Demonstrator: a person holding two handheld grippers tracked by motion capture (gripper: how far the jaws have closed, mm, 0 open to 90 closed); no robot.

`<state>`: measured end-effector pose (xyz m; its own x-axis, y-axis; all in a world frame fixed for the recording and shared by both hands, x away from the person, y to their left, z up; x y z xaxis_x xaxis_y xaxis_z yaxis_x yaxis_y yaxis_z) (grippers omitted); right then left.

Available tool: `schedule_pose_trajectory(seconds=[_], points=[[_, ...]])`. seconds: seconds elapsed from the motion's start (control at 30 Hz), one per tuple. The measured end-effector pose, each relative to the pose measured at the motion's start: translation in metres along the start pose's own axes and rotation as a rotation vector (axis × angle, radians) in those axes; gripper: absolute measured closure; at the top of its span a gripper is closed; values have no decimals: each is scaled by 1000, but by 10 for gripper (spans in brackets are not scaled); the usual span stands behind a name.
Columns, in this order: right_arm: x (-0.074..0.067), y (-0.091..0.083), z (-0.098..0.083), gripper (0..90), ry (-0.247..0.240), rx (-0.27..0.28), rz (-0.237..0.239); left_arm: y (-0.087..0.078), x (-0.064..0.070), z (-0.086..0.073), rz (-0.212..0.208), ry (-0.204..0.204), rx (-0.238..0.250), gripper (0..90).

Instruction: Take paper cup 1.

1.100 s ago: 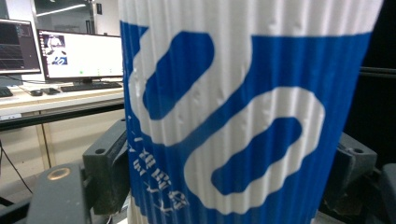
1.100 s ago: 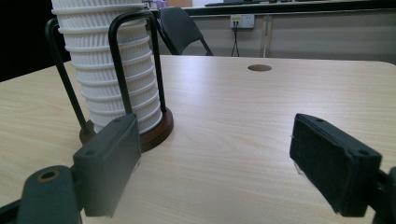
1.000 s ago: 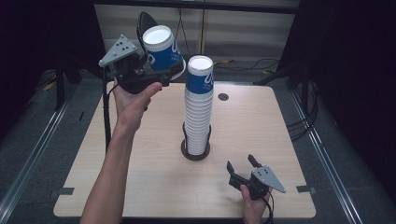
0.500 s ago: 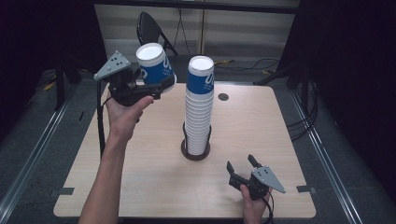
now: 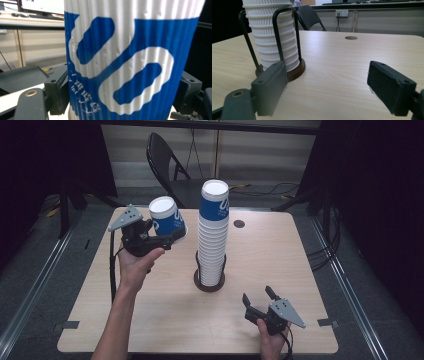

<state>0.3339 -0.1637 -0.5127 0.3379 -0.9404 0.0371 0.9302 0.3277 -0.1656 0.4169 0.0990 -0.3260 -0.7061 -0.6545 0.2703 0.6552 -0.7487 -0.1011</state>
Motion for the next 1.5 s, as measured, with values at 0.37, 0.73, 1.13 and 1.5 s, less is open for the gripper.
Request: schedule_pose_trajectory(seconds=[0.37, 0.73, 1.13, 1.5], points=[[-6, 1, 0, 141, 0, 0, 46, -6, 6, -26, -23, -55, -31, 195], [-33, 3, 1, 163, -51, -8, 150, -6, 28, -51, -85, -59, -75, 193], [-81, 3, 2, 301, -103, -8, 244, -3, 45, -94, -142, -150, -130, 190], [-99, 6, 4, 334, -89, 7, 281, 4, 55, -131, -168, -234, -168, 188]])
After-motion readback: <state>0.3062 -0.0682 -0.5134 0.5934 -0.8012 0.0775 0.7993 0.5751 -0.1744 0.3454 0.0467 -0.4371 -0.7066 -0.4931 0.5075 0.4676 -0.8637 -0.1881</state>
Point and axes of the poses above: each handheld gripper's, and its own axes: y roughly forward along the jaws, z roughly out of its top, x roughly to its right, the point moved 10 cm from there along y, roughly forward along the jaws, and after that the axes turned 5 degrees about -y, right-handed, at the moved point
